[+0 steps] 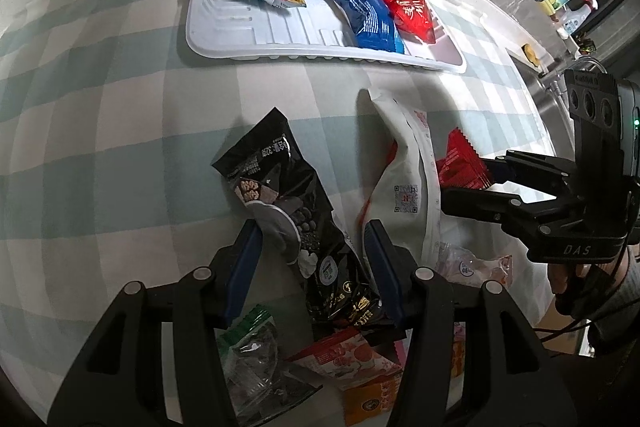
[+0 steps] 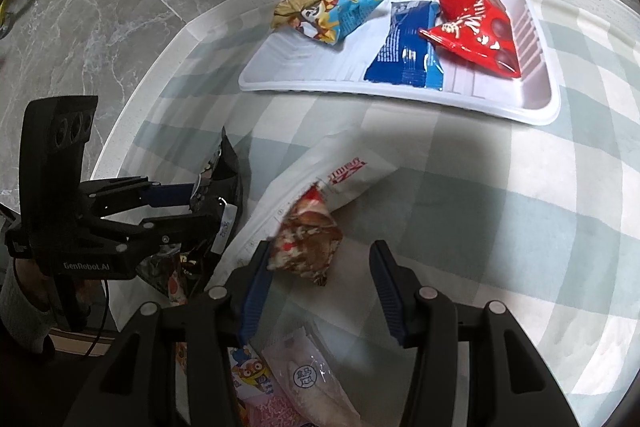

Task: Organize snacks
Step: 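Grasp the black cookie bag with left gripper while right grasps small red-white packet, then place both packets into the tray and open both grippers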

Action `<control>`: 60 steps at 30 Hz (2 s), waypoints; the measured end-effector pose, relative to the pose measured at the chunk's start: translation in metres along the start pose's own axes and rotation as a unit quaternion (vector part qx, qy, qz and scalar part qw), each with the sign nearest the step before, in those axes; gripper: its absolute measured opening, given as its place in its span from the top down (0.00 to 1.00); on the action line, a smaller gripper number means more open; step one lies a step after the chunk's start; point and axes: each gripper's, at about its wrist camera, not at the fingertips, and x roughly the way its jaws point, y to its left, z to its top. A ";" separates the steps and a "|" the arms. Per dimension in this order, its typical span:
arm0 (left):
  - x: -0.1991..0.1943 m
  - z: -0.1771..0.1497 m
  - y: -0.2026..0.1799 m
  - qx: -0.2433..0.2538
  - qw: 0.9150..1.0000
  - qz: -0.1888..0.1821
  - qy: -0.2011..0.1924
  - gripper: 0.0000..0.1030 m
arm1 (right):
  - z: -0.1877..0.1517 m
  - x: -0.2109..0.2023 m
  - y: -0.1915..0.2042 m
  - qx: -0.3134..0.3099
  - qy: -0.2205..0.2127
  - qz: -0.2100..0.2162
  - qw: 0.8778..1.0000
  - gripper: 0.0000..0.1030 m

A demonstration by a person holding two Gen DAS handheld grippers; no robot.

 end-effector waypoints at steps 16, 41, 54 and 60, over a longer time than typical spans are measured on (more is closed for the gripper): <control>0.013 0.000 -0.006 0.011 1.000 -0.007 0.009 0.53 | 0.005 0.007 -0.001 -0.009 -0.005 0.006 1.000 0.69; -0.008 0.012 0.006 0.001 0.998 -0.052 -0.036 0.82 | 0.005 -0.033 -0.046 0.101 -0.057 0.095 0.989 0.78; -0.031 0.036 0.012 0.004 0.995 -0.073 -0.065 0.83 | 0.016 -0.048 -0.051 0.122 -0.078 0.114 0.983 0.78; -0.041 0.048 0.013 0.011 0.994 -0.075 -0.076 0.83 | 0.023 -0.049 -0.054 0.126 -0.080 0.117 0.982 0.78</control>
